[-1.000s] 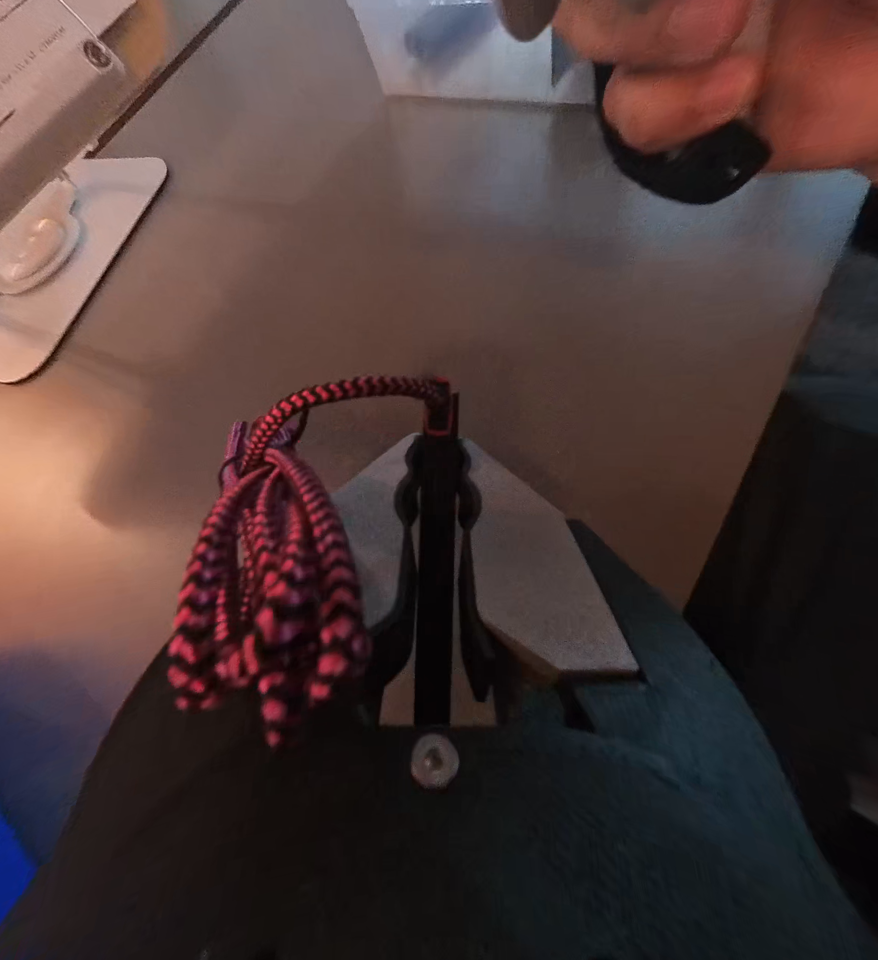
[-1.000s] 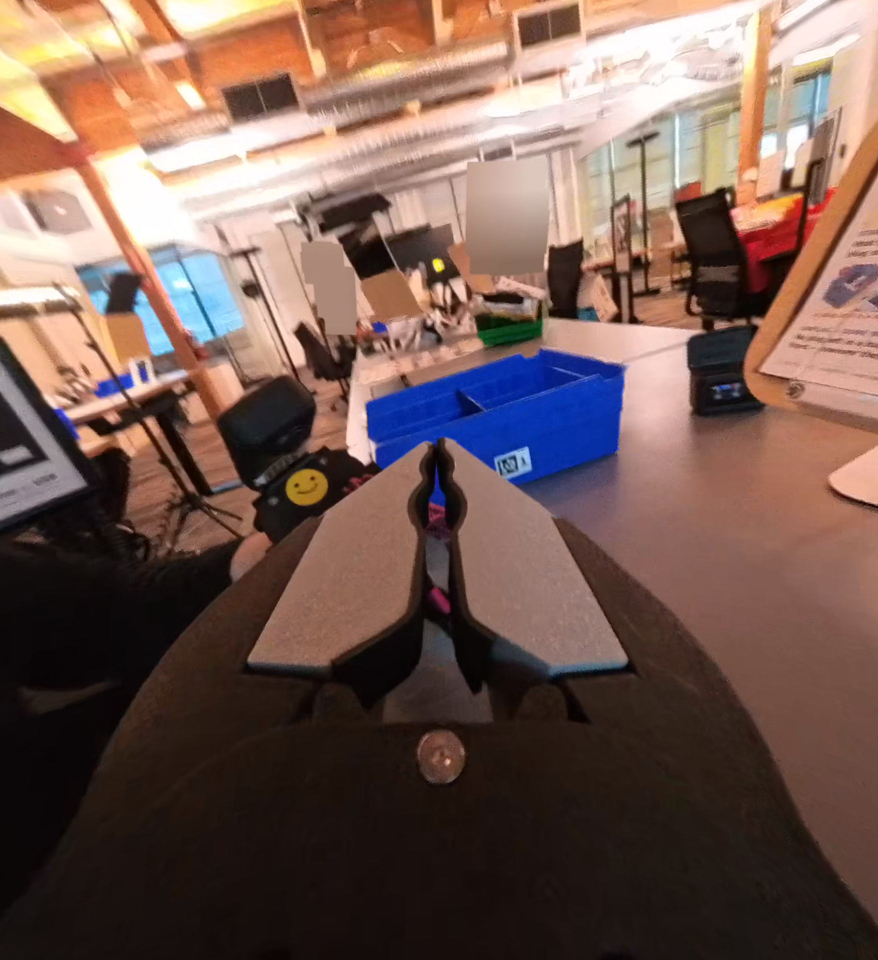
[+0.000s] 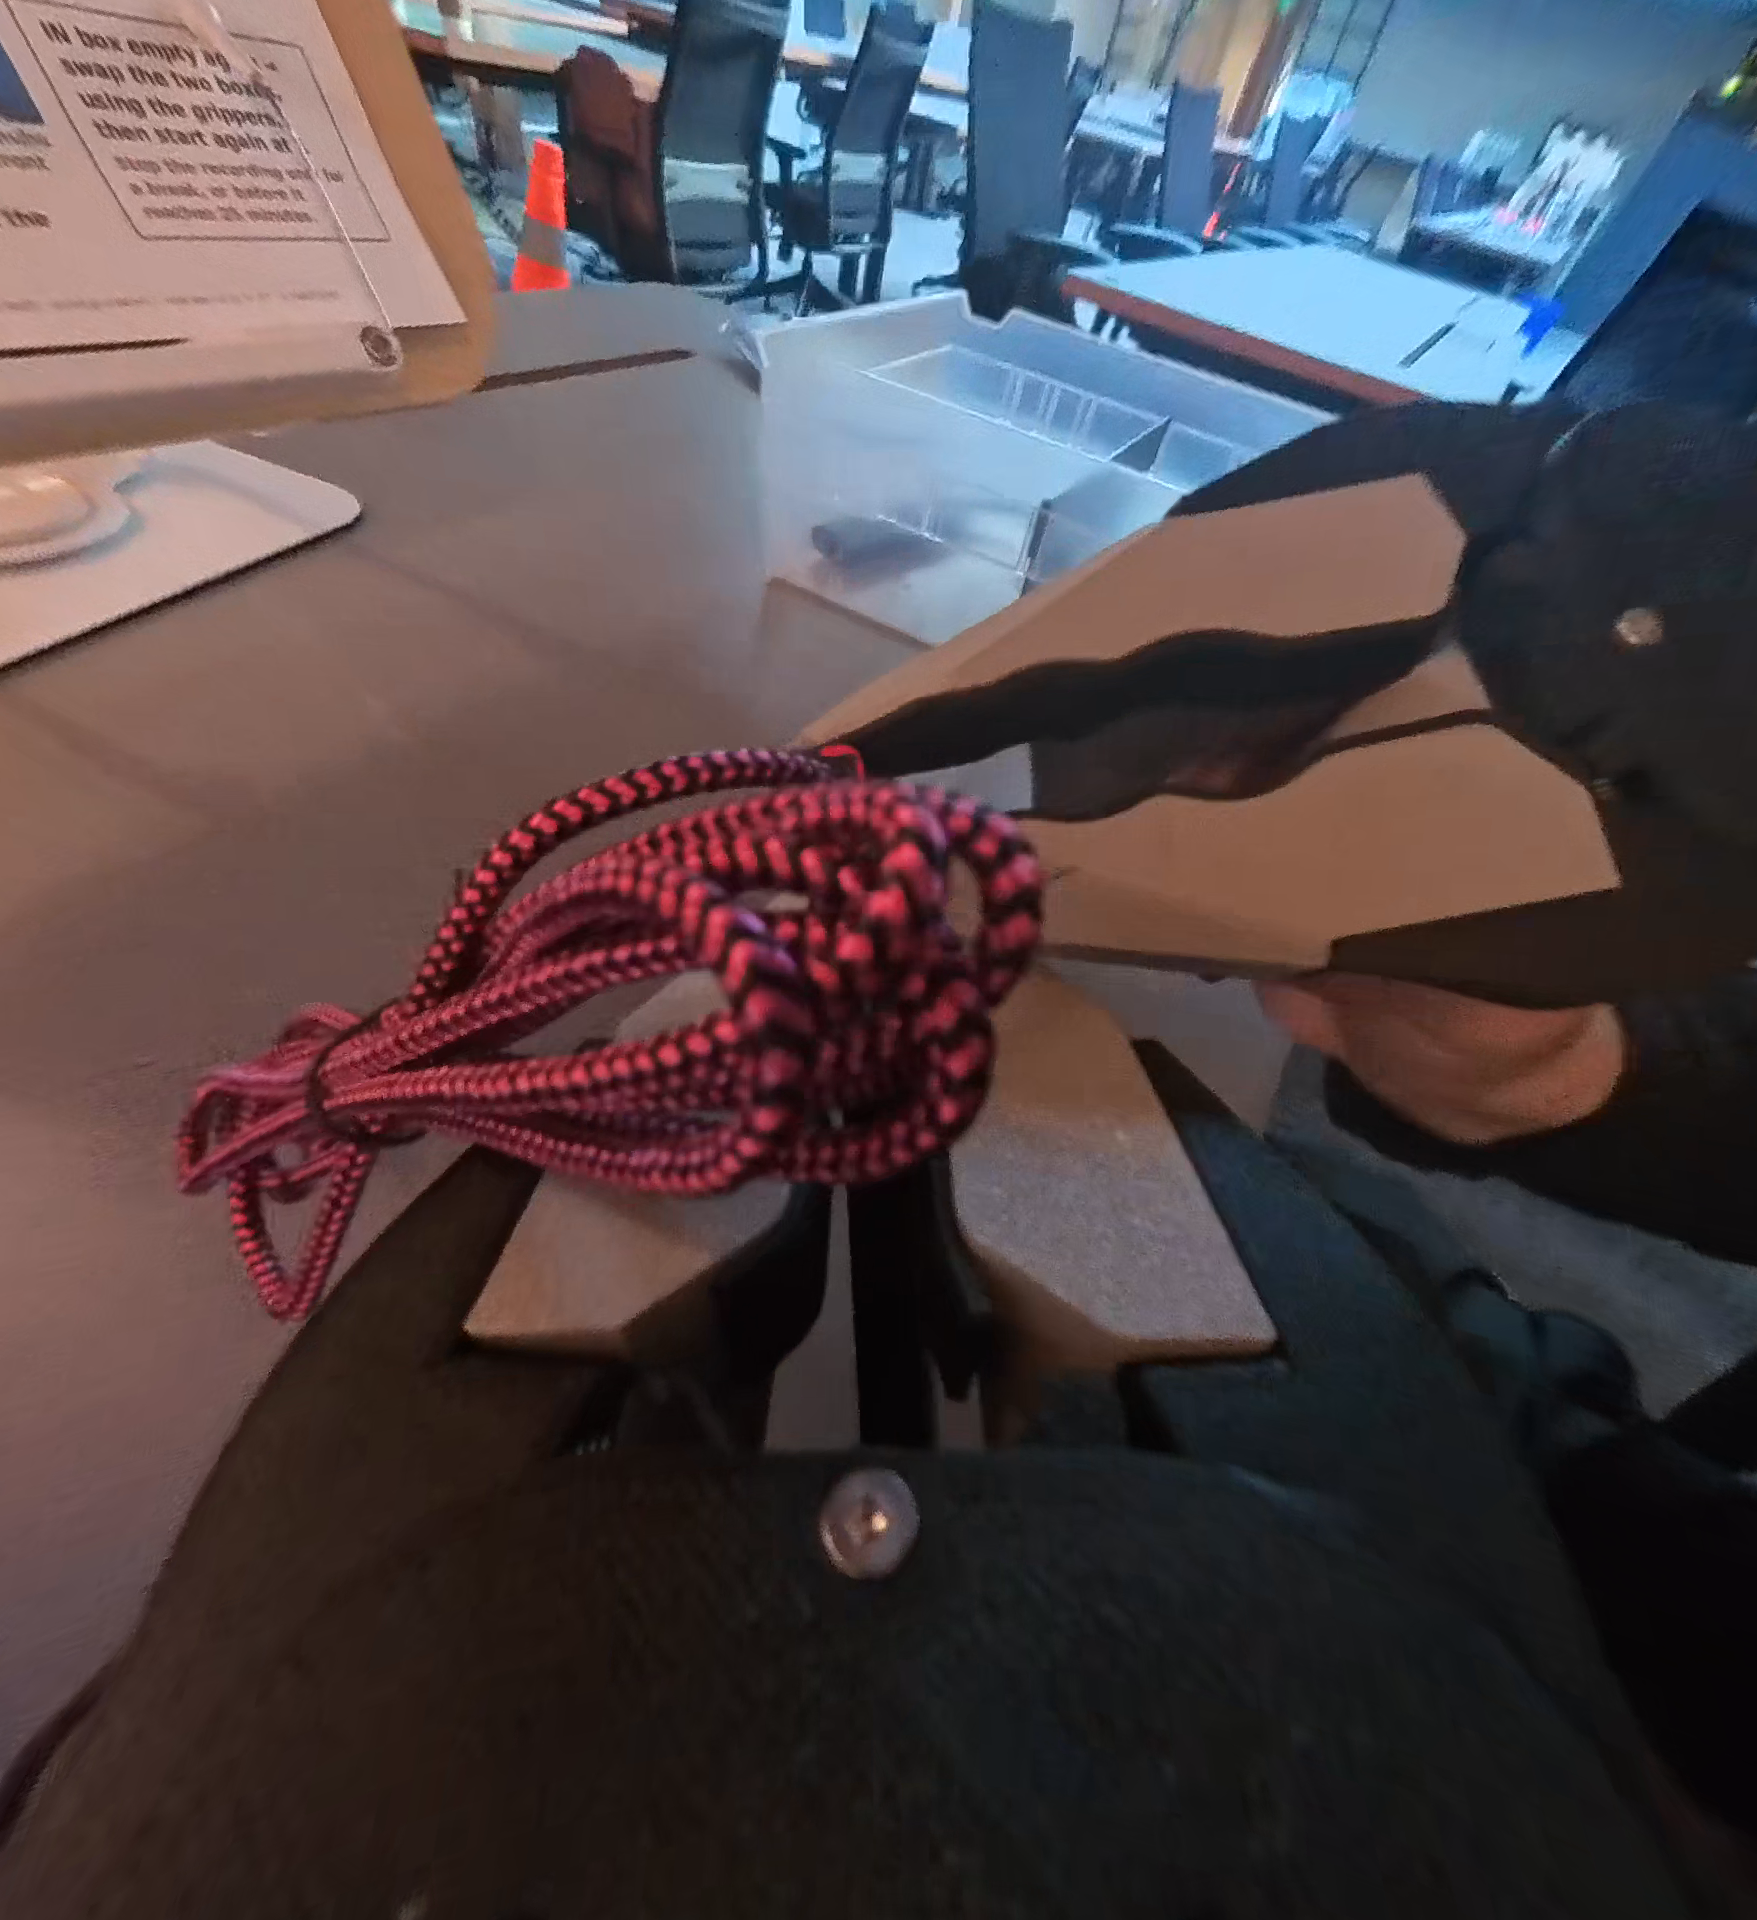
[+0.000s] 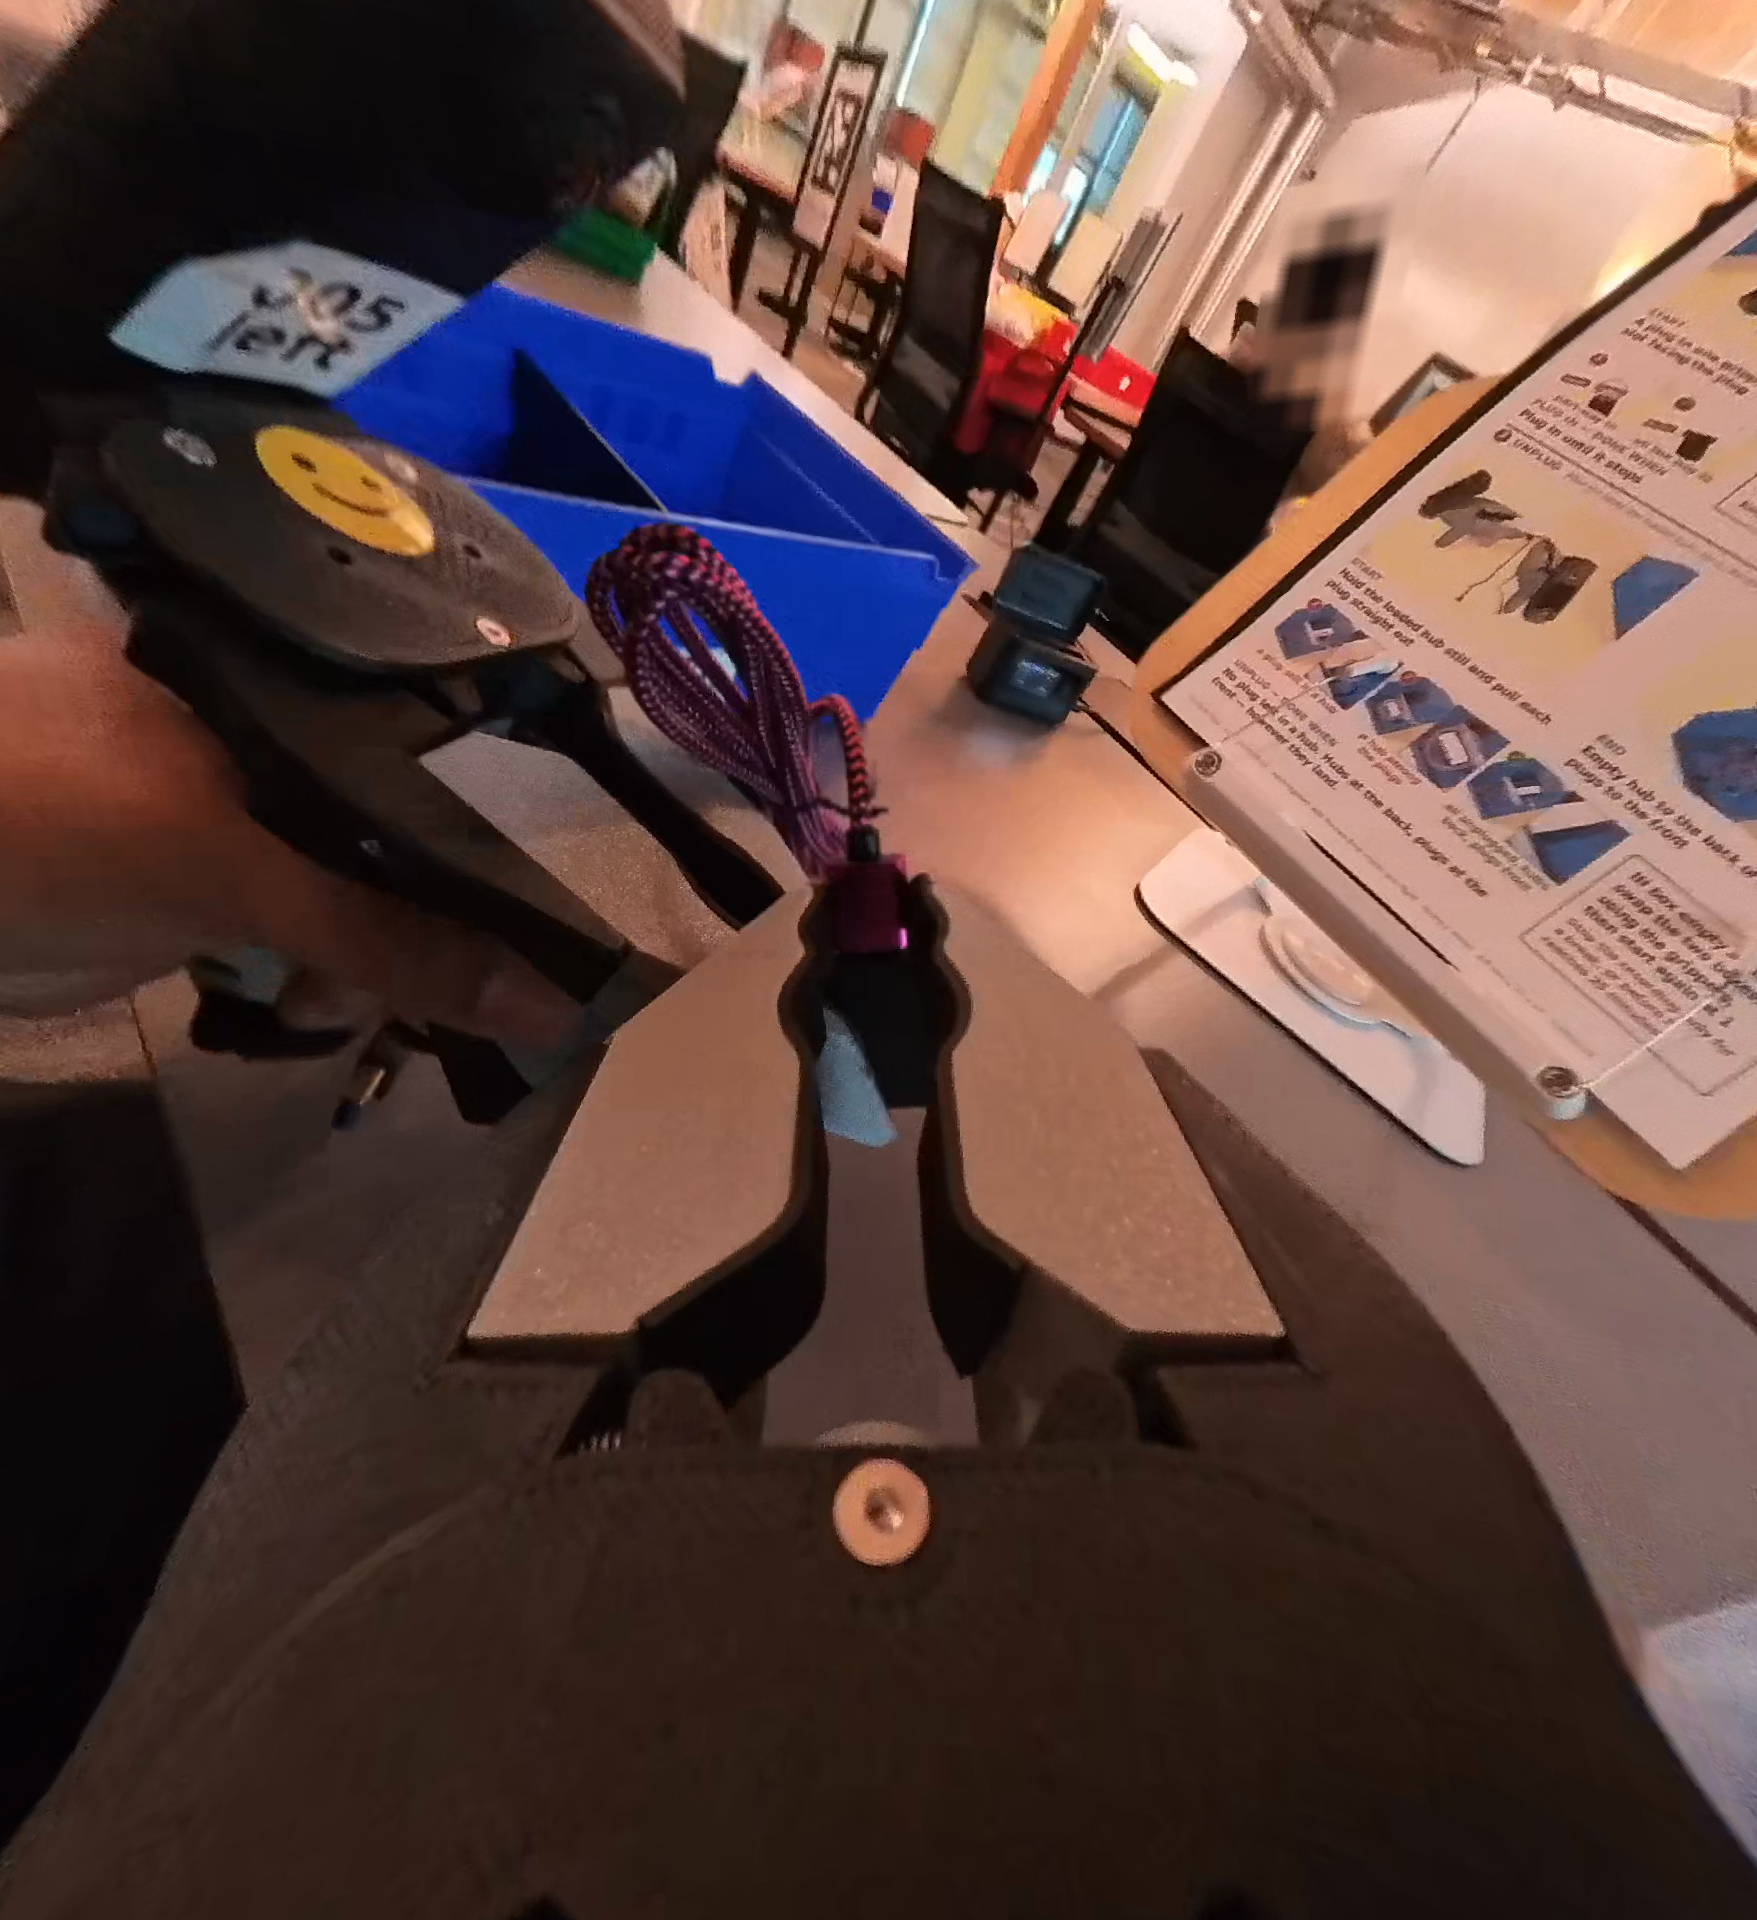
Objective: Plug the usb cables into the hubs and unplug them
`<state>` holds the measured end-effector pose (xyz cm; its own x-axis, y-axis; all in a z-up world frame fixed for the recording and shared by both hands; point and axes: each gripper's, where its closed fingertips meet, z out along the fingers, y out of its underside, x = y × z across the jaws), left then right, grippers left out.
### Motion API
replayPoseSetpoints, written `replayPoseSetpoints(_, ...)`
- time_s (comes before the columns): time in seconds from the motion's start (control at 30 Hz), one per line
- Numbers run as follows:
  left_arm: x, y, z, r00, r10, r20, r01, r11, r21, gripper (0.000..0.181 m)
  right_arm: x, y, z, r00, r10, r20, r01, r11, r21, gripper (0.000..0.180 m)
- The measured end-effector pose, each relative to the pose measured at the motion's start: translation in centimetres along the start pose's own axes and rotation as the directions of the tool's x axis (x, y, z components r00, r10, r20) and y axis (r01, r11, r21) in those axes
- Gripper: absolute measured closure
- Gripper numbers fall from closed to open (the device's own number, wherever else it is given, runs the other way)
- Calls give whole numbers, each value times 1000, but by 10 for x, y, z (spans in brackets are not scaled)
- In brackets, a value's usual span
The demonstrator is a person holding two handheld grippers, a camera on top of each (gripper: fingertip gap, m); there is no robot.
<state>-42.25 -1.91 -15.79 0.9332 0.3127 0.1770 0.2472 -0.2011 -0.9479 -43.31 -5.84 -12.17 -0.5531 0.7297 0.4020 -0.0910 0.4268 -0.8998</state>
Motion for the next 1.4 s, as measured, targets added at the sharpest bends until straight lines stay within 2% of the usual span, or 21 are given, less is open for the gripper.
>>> replayPoseSetpoints(0.2,-1,-3,0,999,-23,-24,24,999,28,171,2,-3,2,993,115,26,-117,987,111,170)
replayPoseSetpoints(0.3,-5,-1,1,1000,12,21,-12,1000,12,170,2,-2,3,983,173,58,-179,975,132,170)
replayPoseSetpoints(0.33,-4,-2,1,1000,10,12,-10,1000,17,167,3,-3,3,981,185,62,-192,971,143,170)
replayPoseSetpoints(0.37,-3,-3,1,1000,-3,-4,3,1000,19,175,3,-4,2,976,204,70,-213,965,154,170)
replayPoseSetpoints(0.47,-2,-6,1,999,26,18,-27,999,31,173,4,-7,0,962,258,95,-271,946,179,170)
replayPoseSetpoints(0.53,4,-12,-1,999,-20,-37,23,997,68,174,5,-13,-3,947,298,125,-318,927,197,170)
replayPoseSetpoints(0.6,2,-13,-2,1000,-8,-19,9,998,59,169,5,-14,-2,927,338,164,-367,910,194,171)
replayPoseSetpoints(0.67,-5,-7,-3,999,38,30,-38,999,5,170,2,-9,2,947,271,175,-294,947,127,169)
replayPoseSetpoints(0.73,2,0,-7,998,30,-58,-34,996,-78,173,-5,-7,-1,975,122,187,-140,986,86,169)
replayPoseSetpoints(0.77,7,4,-12,994,43,-104,-56,991,-125,176,-11,-7,-3,968,78,239,-95,993,63,169)
replayPoseSetpoints(0.9,31,14,-33,948,228,-220,-277,934,-226,172,-35,-14,-30,866,23,500,-42,999,25,171)
replayPoseSetpoints(1.0,33,31,-40,909,348,-230,-409,848,-337,173,-43,0,-45,799,31,601,10,998,-64,176)
replayPoseSetpoints(1.07,34,41,-41,894,376,-245,-445,808,-385,172,-41,11,-45,815,-16,580,88,991,-97,180)
replayPoseSetpoints(1.2,42,40,-38,892,372,-259,-447,812,-375,173,-41,27,-42,836,-121,535,236,960,-151,180)
replayPoseSetpoints(1.3,41,37,-39,894,372,-249,-443,817,-369,172,-36,23,-47,839,-97,535,208,966,-151,178)
replayPoseSetpoints(1.4,39,38,-40,896,367,-251,-439,818,-371,173,-36,6,-57,817,-53,574,119,990,-79,171)
